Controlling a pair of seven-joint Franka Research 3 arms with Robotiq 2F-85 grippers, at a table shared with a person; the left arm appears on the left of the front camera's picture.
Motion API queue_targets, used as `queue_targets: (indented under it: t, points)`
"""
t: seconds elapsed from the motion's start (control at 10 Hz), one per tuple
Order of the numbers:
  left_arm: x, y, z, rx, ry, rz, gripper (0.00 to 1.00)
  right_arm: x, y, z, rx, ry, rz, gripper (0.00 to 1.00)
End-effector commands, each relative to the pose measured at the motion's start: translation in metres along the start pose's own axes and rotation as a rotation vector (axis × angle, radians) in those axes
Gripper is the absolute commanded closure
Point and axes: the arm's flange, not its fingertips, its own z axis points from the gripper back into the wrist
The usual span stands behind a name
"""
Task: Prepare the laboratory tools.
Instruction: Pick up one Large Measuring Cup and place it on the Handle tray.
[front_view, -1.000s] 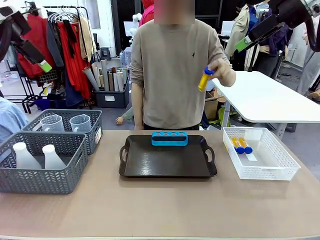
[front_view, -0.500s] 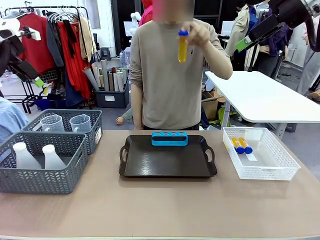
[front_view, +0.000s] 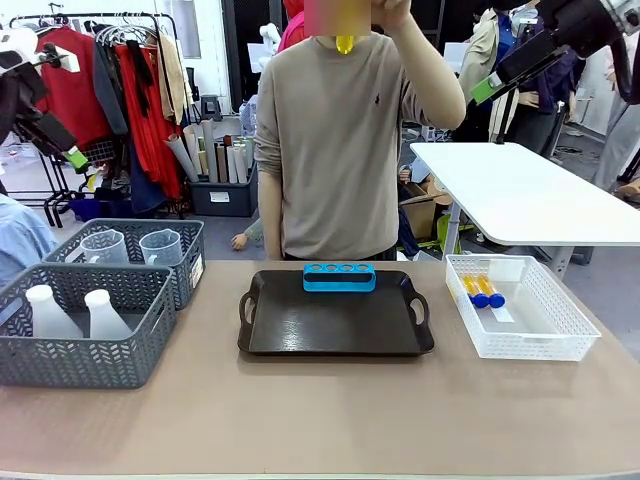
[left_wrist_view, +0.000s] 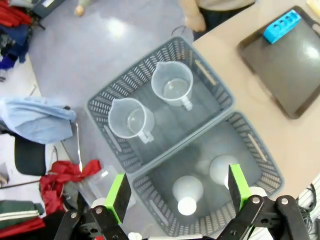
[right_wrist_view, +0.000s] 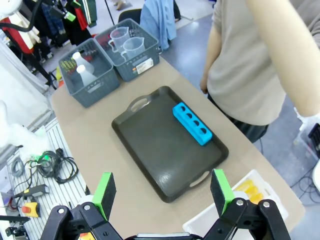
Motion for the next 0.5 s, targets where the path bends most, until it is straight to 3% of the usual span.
queue_targets:
  t: [0.0, 0.1, 0.4]
  points:
    - [0.006, 0.019, -0.041, 0.059, 0.131, 0.140, 0.00, 0.001, 0.001, 0.000, 0.005, -0.006, 0.003, 0.00]
    - [0.004, 0.030, -0.063, 0.020, 0.179, 0.207, 0.00, 0.001, 0.001, 0.000, 0.005, -0.006, 0.003, 0.00]
    - [-0.008, 0.055, -0.123, 0.059, 0.245, 0.348, 0.00, 0.001, 0.001, 0.000, 0.005, -0.006, 0.003, 0.00]
